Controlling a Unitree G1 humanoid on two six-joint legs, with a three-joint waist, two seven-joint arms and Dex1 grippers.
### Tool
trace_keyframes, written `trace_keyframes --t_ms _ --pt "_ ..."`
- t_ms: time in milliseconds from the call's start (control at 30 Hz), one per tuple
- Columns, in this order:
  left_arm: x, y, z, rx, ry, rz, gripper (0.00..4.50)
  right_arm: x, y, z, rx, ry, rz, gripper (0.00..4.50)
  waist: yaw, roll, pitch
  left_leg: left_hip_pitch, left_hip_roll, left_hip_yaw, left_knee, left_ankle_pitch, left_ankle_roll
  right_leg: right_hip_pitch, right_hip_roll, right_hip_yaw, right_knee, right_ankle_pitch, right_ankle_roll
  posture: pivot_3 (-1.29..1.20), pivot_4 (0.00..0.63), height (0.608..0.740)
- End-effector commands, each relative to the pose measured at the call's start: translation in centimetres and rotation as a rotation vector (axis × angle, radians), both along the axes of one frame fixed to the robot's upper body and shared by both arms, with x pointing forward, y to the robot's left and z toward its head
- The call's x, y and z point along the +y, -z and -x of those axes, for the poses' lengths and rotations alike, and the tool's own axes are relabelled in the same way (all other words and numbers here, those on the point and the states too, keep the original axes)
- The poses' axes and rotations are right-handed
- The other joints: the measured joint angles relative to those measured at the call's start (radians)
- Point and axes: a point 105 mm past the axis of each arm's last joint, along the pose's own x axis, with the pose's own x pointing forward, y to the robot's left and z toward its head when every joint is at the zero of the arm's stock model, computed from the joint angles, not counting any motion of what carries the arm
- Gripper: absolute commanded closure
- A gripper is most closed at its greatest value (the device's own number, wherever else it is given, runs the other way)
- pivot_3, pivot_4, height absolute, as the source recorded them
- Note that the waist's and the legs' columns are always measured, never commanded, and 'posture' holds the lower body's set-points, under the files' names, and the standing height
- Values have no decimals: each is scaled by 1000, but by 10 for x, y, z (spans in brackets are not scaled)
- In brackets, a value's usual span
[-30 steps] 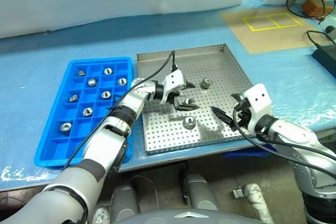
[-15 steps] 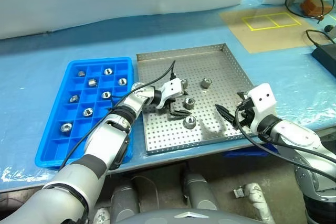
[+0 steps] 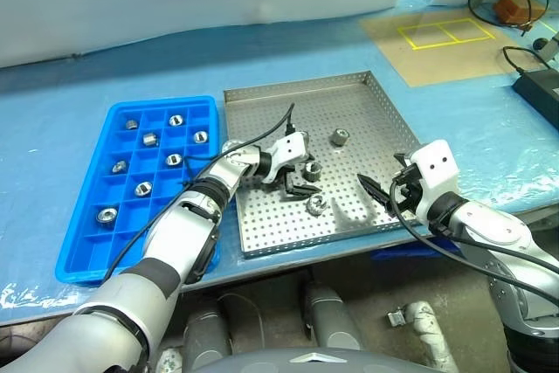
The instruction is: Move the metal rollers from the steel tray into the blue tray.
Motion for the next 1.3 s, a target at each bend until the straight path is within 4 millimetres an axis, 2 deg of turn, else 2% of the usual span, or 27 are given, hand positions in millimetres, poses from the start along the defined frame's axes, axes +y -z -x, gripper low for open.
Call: trace_keyframes --t_ms 33,67,100,200,300,400,533,600,667,800,1033,1300 --pt "-5 -11 -6 -38 -28 33 34 4 -12 3 -61 -13 15 0 0 0 0 0 0 0 0 0 0 0 0 0 0 0 1 -720 150 740" --pt "-5 -11 -6 -33 -27 34 34 4 -13 3 -62 -12 16 0 0 0 0 0 0 0 0 0 0 0 0 0 0 0 1 -721 150 740" --pt "-5 -11 -6 -31 -27 33 433 3 -13 3 -63 -11 16 0 0 0 0 0 0 0 0 0 0 0 0 0 0 0 1 -721 150 740" --pt "-5 -10 -8 -40 -49 25 1219 2 -13 3 -64 -7 18 0 0 0 0 0 0 0 0 0 1 0 0 0 0 0 1 -722 150 740" --pt "-5 -9 -7 -35 -35 22 1219 3 -13 3 -65 -5 18 0 -1 0 0 0 0 0 0 -1 1 0 0 0 0 0 1 -720 150 740" --pt "-5 -10 -7 -40 -38 21 1713 3 -13 2 -68 -6 19 0 -1 0 0 0 0 0 0 -1 1 0 0 0 0 -1 1 -718 150 740" --pt "-4 -11 -9 -44 -53 26 1713 2 -14 1 -72 -3 21 0 -1 0 0 0 0 0 0 -1 1 0 0 -1 0 -1 1 -715 150 740" --pt "-4 -12 -7 -34 -36 38 2031 2 -14 1 -73 -4 22 0 -1 0 0 0 0 0 0 -1 1 0 0 -1 0 -1 1 -712 150 740" --pt "-4 -13 -9 -45 -44 36 2551 2 -14 0 -74 -4 23 0 -2 0 0 0 0 0 0 -1 1 0 0 0 0 -1 1 -709 150 740" --pt "-4 -19 -11 -67 -52 45 2551 2 -14 -2 -75 -5 23 0 -2 0 0 -1 0 0 0 -1 1 0 -1 -1 0 -1 1 -700 150 740" --pt "-3 -40 -14 -99 -28 124 2551 4 -16 -7 -86 -17 25 0 -1 0 0 -1 -1 0 0 -1 1 0 -1 -1 0 -1 1 -683 150 740" --pt "4 -64 -12 -138 25 199 2551 17 -17 -13 -82 -98 17 0 2 0 0 -1 -1 0 0 -1 1 0 -2 -1 -1 -1 1 -629 150 740"
